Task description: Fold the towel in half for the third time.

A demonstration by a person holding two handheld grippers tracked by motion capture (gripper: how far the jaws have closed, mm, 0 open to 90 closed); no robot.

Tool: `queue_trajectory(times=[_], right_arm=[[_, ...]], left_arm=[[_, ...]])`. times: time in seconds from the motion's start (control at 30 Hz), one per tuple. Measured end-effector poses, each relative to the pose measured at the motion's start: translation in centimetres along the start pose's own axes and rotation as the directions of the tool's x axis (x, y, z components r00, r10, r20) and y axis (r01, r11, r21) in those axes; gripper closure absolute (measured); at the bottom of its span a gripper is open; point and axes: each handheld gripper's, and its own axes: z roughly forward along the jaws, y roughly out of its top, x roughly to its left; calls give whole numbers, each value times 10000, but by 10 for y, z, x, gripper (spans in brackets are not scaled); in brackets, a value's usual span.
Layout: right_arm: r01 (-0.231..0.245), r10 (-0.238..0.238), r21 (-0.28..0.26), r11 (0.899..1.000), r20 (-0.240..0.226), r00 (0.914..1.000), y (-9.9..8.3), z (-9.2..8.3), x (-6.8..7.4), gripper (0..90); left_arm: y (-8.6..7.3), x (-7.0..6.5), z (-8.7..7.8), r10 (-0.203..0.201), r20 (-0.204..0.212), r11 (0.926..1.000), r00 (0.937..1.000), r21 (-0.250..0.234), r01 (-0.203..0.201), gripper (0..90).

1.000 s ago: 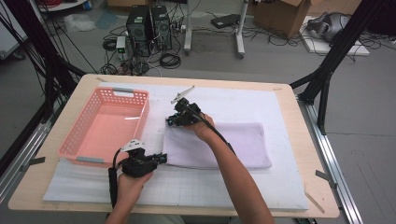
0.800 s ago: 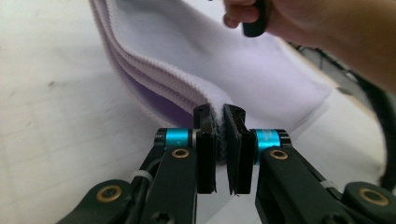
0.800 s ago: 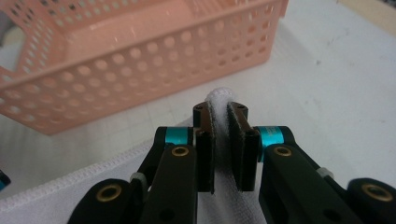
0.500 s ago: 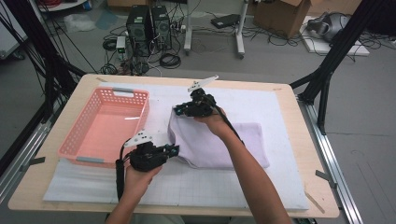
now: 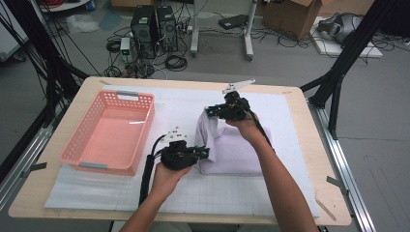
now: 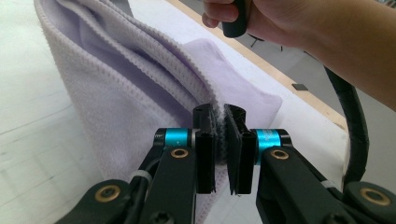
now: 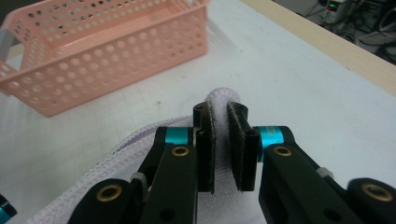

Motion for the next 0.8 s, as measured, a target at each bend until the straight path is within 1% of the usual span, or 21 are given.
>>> queue_trajectory(times=[0.07, 0.1, 0.17, 0.2, 0.23, 0.3, 0.37, 0.4, 0.43, 0.53, 0.57, 0.6, 0.63, 0.67, 0.7, 0.8], right_arm=[[-73, 73, -10, 10000, 131, 9999, -6, -4, -5, 823], [-102, 102, -13, 9999, 232, 9997, -10, -7, -8, 823], [-232, 232, -12, 9997, 297, 9993, -16, -11, -12, 822], [-242, 244, -50, 9997, 359, 9991, -19, -14, -15, 822], [-243, 245, -49, 9997, 439, 9987, -22, -16, -16, 822], [-254, 253, 10, 9997, 553, 9981, -27, -20, -19, 822], [-154, 149, 69, 9999, 726, 9972, -33, -25, -21, 822], [-36, 33, 41, 10000, 869, 9962, -36, -28, -22, 822], [-53, 47, 62, 10000, 923, 9957, -40, -31, -23, 823], [-128, 117, 95, 9999, 1088, 9940, -50, -37, -29, 823], [-171, 158, 98, 9998, 1167, 9930, -54, -39, -31, 823], [-195, 182, 93, 9998, 1230, 9922, -57, -41, -33, 823], [-263, 249, 92, 9996, 1317, 9910, -62, -44, -34, 823], [-224, 216, 44, 9997, 1365, 9904, -65, -47, -35, 823], [-295, 291, 10, 9996, 1356, 9903, -68, -49, -36, 822], [-378, 367, 45, 9993, 1500, 9880, -78, -55, -42, 822]], left_arm=[[1, -1, 3, 0, 15, 10000, 10000, 50, 0, 827], [3, -3, 11, 1, 96, 9999, 10000, 116, -2, 827], [4, -6, 20, 73, 83, 9997, 9999, 223, -75, 826], [4, -6, 20, 73, 83, 9997, 9999, 223, -75, 826], [5, -9, 28, 92, 127, 9994, 9999, 337, -96, 825], [5, -12, 35, 126, 147, 9992, 9998, 390, -132, 823], [5, -16, 44, 170, 142, 9987, 9998, 470, -176, 821], [5, -16, 44, 170, 142, 9987, 9998, 470, -176, 822], [5, -20, 53, 224, 132, 9979, 9997, 600, -231, 822], [4, -24, 62, 261, 97, 9977, 9996, 624, -267, 813], [4, -25, 65, 197, 91, 9981, 9998, 588, -202, 800], [4, -26, 67, 188, 83, 9981, 9998, 581, -193, 777], [4, -27, 68, 179, 131, 9986, 9998, 495, -185, 726], [4, -27, 68, 179, 131, 9986, 9998, 495, -185, 653], [5, -30, 68, 242, 236, 9991, 9994, 332, -250, 597], [6, -31, 61, 595, 76, 9979, 9982, 234, -597, 488]])
